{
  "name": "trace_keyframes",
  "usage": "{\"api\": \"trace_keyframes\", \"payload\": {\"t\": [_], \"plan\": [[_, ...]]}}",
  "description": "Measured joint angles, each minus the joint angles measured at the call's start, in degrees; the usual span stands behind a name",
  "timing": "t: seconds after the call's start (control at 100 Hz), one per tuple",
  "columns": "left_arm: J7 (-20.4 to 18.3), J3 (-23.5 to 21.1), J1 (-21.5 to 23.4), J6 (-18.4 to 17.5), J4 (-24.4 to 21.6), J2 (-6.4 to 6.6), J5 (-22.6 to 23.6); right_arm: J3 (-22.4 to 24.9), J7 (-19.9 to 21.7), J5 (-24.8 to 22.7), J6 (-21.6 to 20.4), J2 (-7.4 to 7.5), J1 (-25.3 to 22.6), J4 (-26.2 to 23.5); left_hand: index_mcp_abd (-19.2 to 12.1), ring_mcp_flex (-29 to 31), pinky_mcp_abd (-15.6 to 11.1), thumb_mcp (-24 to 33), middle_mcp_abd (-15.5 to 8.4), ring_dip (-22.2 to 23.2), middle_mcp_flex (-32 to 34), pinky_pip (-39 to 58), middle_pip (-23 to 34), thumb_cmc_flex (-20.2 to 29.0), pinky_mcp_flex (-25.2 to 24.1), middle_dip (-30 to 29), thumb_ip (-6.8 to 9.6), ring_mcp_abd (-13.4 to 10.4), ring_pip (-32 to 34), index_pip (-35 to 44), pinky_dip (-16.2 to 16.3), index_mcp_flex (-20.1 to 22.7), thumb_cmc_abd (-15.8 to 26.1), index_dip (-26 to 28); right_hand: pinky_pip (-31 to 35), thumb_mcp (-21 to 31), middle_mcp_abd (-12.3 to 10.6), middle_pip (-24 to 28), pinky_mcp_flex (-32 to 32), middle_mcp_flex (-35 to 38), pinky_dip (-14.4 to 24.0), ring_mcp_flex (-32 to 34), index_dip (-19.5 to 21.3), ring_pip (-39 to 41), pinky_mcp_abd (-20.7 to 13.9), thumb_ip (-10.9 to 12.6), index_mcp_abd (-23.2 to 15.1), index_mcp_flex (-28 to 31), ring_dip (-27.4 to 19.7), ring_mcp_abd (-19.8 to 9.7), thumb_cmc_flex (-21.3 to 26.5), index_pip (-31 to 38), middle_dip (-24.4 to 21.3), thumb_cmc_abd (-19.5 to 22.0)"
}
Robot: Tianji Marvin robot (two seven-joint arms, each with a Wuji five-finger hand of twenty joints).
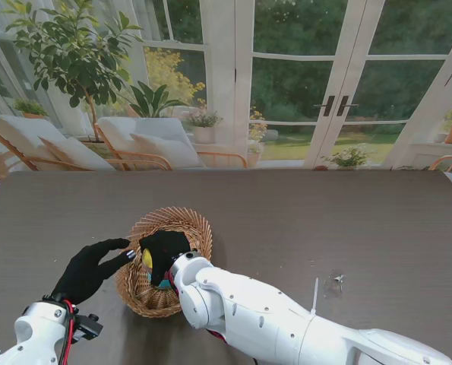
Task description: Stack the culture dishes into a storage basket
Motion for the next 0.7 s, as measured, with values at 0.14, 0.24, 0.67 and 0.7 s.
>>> {"api": "trace_keyframes", "payload": {"t": [0.14,0.24,0.67,0.7], "plan": [[-0.18,-0.09,0.03,0.24,-0.01,0.02,0.01,-0.55,0.77,-0.06,-0.58,-0.17,0.33,0.87,0.0,0.0,0.0,0.0,0.0,0.0,0.0,0.0,0.0,0.0,0.0,0.0,0.0,0.0,0.0,0.0,0.0,0.0,0.0,0.0,-0.96,-0.01,0.0,0.04,0.01,-0.69,0.0,0.0,0.08,-1.35,-0.06,1.73,0.22,-0.91,0.1,-0.18,-0.56,0.15,0.0,1.18],[-0.74,-0.32,0.16,0.37,-0.07,0.07,0.04,-1.03,0.9,-0.76,-0.69,-0.17,0.36,1.05,0.0,0.0,0.0,0.0,0.0,0.0,0.0,0.0,0.0,0.0,0.0,0.0,0.0,0.0,0.0,0.0,0.0,0.0,0.0,0.0,-3.08,-0.01,-0.01,0.77,0.01,-1.94,0.0,-0.47,0.11,-2.56,-0.81,2.81,0.39,-1.86,0.1,-0.71,-0.67,0.36,0.0,1.88],[-1.99,-0.83,0.66,0.79,-0.55,0.27,0.06,-1.71,1.64,-2.11,-0.49,-0.06,0.47,0.82,0.0,0.0,0.0,0.0,0.0,0.0,0.0,0.0,0.0,0.0,0.0,0.0,0.0,0.0,0.0,0.0,0.0,0.0,0.0,0.0,-7.59,0.03,-0.39,3.65,-1.67,-7.78,0.0,-4.08,0.36,-3.47,-3.56,4.22,1.58,-8.38,-0.01,-2.82,-2.13,1.76,0.07,9.13],[-2.07,-0.87,0.66,0.79,-0.56,0.29,0.05,-1.79,1.74,-2.19,-0.49,-0.04,0.52,0.79,0.0,0.0,0.0,0.0,0.0,0.0,0.0,0.0,0.0,0.0,0.0,0.0,0.0,0.0,0.0,0.0,0.0,0.0,0.0,0.0,-7.88,0.03,-0.42,3.66,-1.67,-7.98,0.0,-4.51,0.36,-3.51,-3.61,4.53,1.65,-8.46,-0.03,-2.95,-2.13,1.76,0.08,9.13]]}}
